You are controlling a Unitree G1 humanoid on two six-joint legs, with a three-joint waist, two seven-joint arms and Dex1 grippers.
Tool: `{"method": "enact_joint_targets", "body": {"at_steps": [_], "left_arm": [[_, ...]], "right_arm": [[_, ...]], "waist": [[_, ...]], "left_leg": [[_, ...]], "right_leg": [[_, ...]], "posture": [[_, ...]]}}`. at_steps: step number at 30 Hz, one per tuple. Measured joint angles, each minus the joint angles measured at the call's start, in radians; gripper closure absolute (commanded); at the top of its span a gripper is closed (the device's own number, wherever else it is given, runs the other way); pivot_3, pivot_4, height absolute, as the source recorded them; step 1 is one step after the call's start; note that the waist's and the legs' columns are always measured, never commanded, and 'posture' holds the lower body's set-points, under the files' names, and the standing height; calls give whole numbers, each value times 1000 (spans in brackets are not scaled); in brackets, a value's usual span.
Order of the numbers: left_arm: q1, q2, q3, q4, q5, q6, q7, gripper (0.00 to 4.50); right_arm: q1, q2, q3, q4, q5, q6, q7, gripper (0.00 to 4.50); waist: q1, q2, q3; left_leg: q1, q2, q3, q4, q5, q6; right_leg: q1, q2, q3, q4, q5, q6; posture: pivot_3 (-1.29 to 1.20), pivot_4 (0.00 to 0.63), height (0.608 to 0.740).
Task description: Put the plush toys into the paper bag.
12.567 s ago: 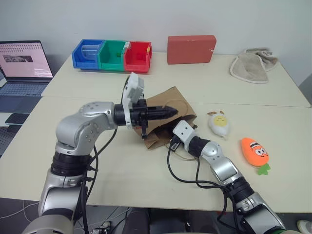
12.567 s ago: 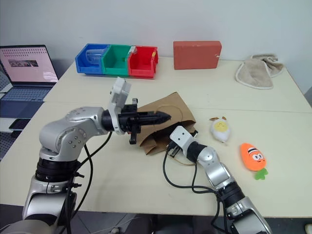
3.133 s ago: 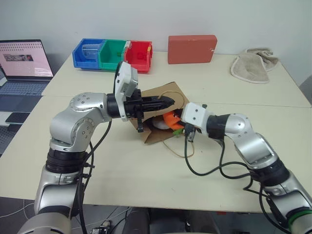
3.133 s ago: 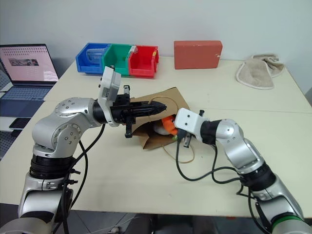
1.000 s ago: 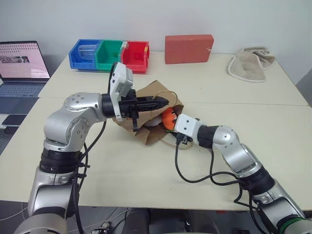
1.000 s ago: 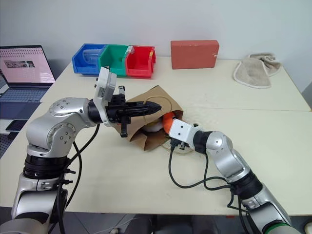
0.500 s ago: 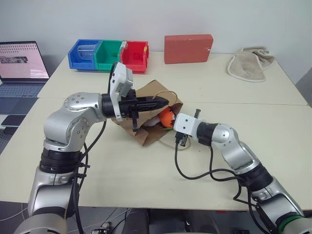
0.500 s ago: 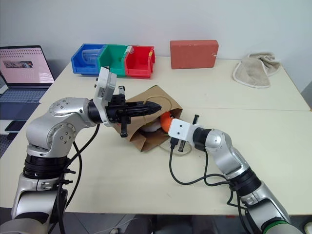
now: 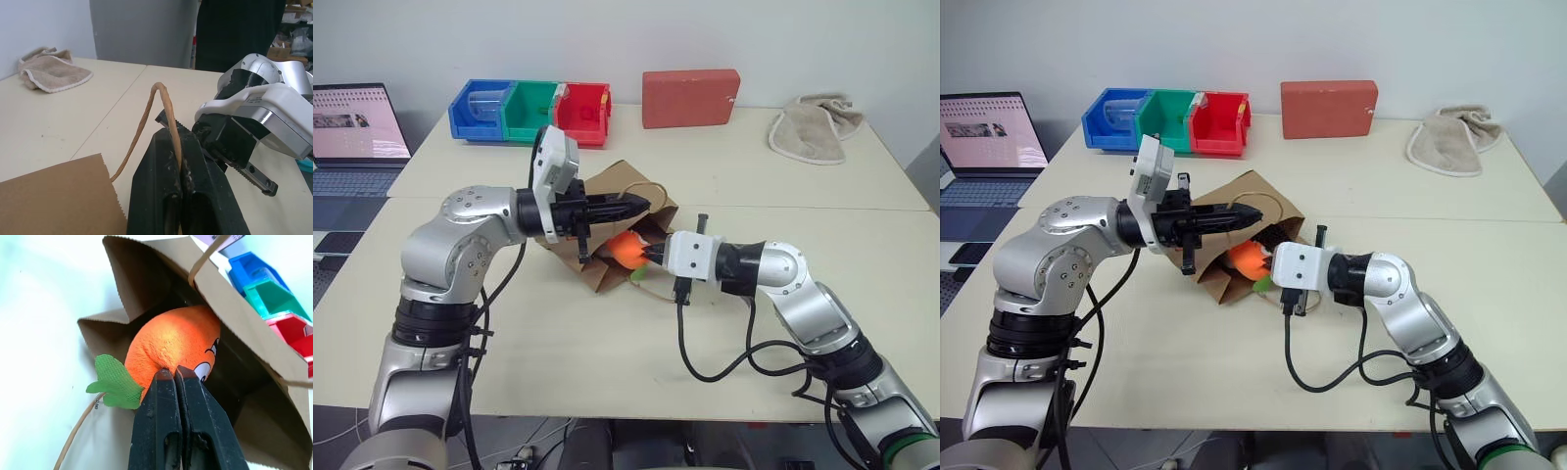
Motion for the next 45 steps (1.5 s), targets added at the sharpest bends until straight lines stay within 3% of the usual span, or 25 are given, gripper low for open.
{"method": "enact_joint_targets", "body": {"at_steps": [10, 17, 29, 32, 40, 45], "left_arm": [[0, 7, 0, -8, -9, 12, -7, 4500], [0, 15, 9, -17, -13, 22, -7, 4500], [0, 16, 10, -19, -19, 26, -7, 4500], [0, 16, 10, -19, -20, 26, -7, 4500], [0, 15, 10, -19, -20, 26, 1, 4500], [0, 9, 10, -19, -19, 25, 8, 4500]], "right_arm": [[-17, 138, -12, 93, -36, 100, -132, 4481], [-40, 140, -64, 165, -50, 102, -229, 4481], [-40, 194, -18, 286, -104, 84, -303, 4481], [-40, 189, -12, 295, -114, 78, -291, 3847], [-43, 100, 7, 269, -135, 56, -218, 1009], [-44, 62, -12, 196, -101, 62, -147, 1009]], "waist": [[0, 0, 0], [0, 0, 0], [-5, 0, 0], [-5, 0, 0], [-5, 0, 0], [-5, 0, 0]], "left_leg": [[0, 0, 0, 0, 0, 0], [0, 0, 0, -1, 0, 0], [0, 0, 0, -1, 0, 0], [0, 0, 0, -1, 0, 0], [0, 0, 0, -1, 0, 0], [-1, 0, 0, -1, 0, 0]], "right_leg": [[0, 0, 0, 0, 0, 0], [0, 0, 0, 0, 0, -1], [-1, 0, 0, 0, 0, -1], [-1, 0, 0, 0, 0, -1], [-1, 0, 0, 0, 0, 0], [-1, 0, 0, 0, 0, 0]], "posture": [[0, 150, 740], [0, 150, 740], [0, 150, 740], [0, 150, 740], [0, 150, 740], [0, 150, 740]]}}
